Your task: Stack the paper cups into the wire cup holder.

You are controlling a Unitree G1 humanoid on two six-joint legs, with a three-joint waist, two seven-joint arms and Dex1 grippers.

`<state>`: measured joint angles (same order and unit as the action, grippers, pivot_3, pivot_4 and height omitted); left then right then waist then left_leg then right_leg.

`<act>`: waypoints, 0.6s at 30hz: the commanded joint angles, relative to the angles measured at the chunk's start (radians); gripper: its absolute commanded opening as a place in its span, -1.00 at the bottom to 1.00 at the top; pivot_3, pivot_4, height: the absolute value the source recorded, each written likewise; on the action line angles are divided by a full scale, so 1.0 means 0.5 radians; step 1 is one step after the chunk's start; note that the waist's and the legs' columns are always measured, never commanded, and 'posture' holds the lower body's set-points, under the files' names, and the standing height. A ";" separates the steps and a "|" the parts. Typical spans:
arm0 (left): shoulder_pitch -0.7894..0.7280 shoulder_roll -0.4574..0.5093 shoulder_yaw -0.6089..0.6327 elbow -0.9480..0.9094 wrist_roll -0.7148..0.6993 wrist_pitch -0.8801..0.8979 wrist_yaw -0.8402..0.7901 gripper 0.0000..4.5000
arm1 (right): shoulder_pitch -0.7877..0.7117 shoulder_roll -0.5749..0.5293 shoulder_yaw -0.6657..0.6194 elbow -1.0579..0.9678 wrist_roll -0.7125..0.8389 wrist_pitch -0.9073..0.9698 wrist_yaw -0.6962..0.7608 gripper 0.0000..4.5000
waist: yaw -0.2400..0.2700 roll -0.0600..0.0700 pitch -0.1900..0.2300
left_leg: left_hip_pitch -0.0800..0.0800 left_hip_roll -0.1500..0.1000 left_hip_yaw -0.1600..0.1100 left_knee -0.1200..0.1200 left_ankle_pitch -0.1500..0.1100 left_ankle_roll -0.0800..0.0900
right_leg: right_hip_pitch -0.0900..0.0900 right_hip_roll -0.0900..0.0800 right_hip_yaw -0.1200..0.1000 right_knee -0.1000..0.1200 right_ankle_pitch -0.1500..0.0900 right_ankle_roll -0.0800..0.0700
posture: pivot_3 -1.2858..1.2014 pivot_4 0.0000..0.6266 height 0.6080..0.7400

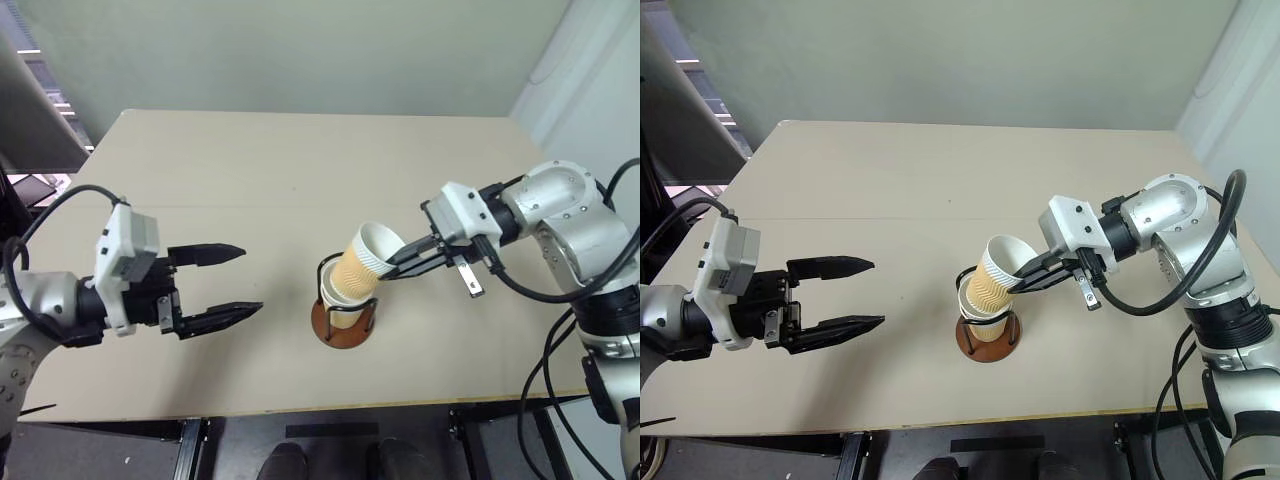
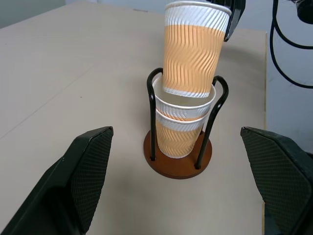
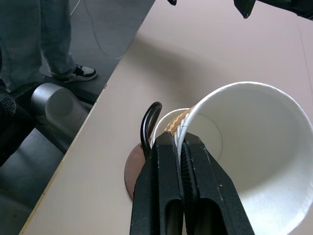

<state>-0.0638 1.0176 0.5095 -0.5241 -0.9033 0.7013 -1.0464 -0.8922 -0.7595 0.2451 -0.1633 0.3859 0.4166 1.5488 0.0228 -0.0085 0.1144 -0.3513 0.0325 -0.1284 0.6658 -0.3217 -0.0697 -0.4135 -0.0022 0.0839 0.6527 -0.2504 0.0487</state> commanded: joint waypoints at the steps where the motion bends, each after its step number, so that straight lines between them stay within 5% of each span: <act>1: -0.004 0.016 0.063 -0.048 -0.015 -0.032 -0.005 1.00 | -0.047 -0.005 -0.014 -0.038 -0.008 -0.005 -0.019 -0.58 | 0.000 0.000 0.000 | 0.000 0.000 0.000 0.000 0.000 0.000 | 0.000 0.000 0.000 0.000 0.000 0.000 | 0.03 -0.52 1.00; 11: -0.056 0.039 -0.003 0.033 0.024 -0.072 -0.057 1.00 | -0.013 -0.080 -0.160 0.004 0.036 0.126 -0.155 0.95 | 0.002 0.000 0.000 | 0.000 0.000 -0.001 0.000 0.000 0.000 | 0.000 0.000 0.000 0.000 0.000 0.000 | 0.03 -0.52 1.00; 18: -0.046 0.050 0.021 0.138 0.063 -0.097 -0.143 1.00 | 0.464 -0.288 -0.790 0.065 0.400 0.283 -0.206 0.98 | 0.043 -0.003 -0.001 | -0.001 -0.001 0.000 -0.002 0.000 0.000 | 0.004 -0.001 -0.001 -0.005 -0.002 -0.003 | 0.03 -0.52 1.00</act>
<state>-0.0876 1.0312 0.4937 -0.4596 -0.8718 0.6735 -1.1038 -0.6853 -0.8824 -0.0494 -0.1208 0.5188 0.5383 1.4468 0.0444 -0.0102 0.1138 -0.3516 0.0319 -0.1281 0.6646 -0.3218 -0.0696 -0.4115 -0.0031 0.0837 0.6499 -0.2515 0.0467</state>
